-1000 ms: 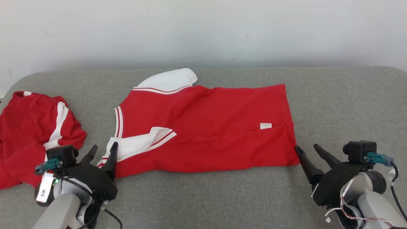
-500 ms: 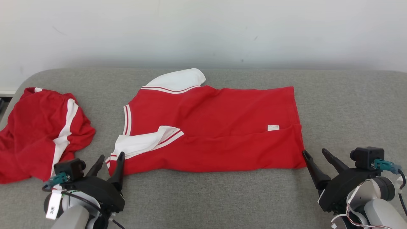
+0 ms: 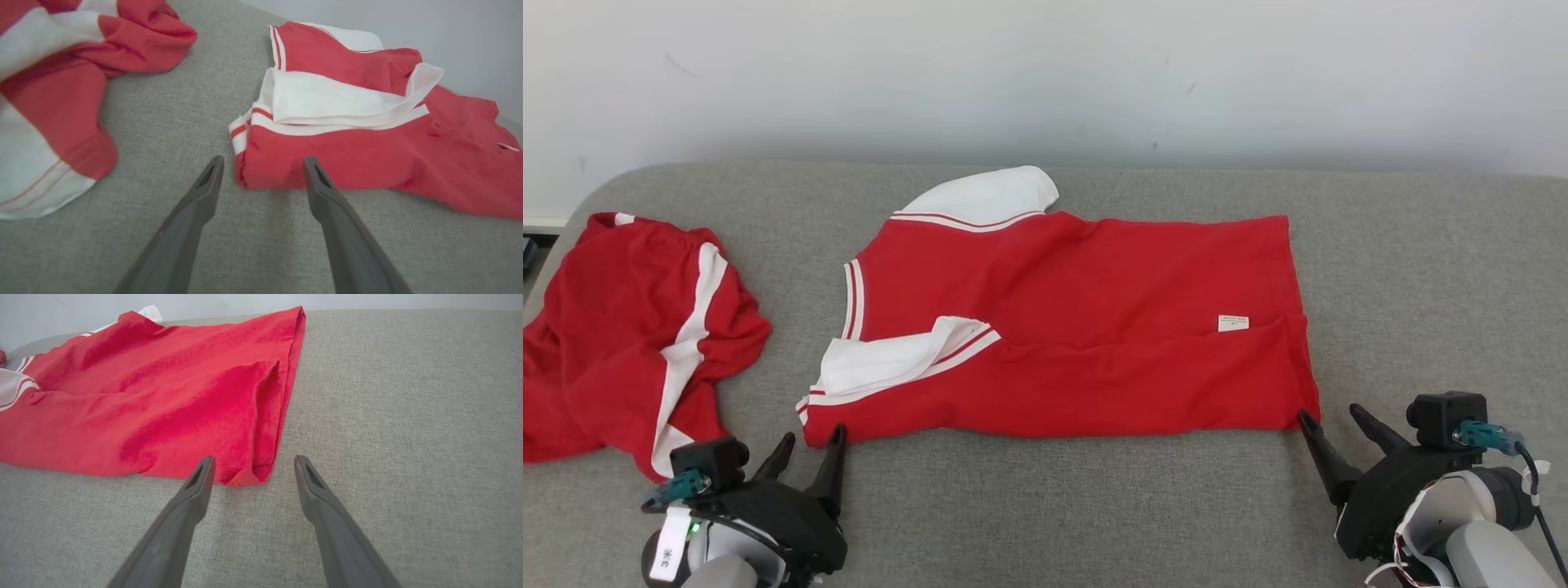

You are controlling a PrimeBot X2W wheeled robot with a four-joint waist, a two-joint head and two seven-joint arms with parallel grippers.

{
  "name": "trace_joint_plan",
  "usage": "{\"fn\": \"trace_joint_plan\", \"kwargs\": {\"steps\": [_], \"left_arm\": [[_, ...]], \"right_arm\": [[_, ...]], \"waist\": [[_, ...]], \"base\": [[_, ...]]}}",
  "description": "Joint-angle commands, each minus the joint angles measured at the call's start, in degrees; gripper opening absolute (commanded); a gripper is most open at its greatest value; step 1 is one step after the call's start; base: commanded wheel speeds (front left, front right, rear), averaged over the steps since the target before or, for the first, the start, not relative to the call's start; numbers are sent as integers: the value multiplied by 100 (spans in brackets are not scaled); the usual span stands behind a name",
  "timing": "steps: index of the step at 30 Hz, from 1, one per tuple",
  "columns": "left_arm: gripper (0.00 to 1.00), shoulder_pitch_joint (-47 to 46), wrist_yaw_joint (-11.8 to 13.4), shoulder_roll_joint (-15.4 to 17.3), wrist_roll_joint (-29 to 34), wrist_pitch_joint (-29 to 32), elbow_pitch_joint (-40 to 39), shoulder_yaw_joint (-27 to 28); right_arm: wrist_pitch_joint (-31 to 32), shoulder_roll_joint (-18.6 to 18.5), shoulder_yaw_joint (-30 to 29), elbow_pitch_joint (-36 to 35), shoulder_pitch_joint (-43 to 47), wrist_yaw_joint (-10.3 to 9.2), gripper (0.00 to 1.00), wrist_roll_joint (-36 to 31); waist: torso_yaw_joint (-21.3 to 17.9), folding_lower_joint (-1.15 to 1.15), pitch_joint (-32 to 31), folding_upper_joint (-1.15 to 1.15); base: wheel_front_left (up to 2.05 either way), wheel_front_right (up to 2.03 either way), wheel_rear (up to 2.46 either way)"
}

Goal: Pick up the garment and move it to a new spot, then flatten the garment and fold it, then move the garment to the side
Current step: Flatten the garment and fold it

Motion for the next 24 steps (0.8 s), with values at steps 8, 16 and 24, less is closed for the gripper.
{"fn": "trace_joint_plan", "kwargs": {"steps": [8,16,24], "left_arm": [[100,-160,-66,-31,-70,-50,311,-26],[100,-344,-151,-142,-121,-110,604,-57],[0,-401,-240,-254,-196,-163,832,-100]], "right_arm": [[-209,101,135,497,-375,-3,100,-52],[-363,180,314,981,-671,-3,90,2],[-462,146,457,1278,-796,-3,0,170]], "waist": [[-58,0,135,0],[-30,0,191,0],[-23,0,139,0]], "base": [[0,0,0],[0,0,0],[0,0,0]]}}
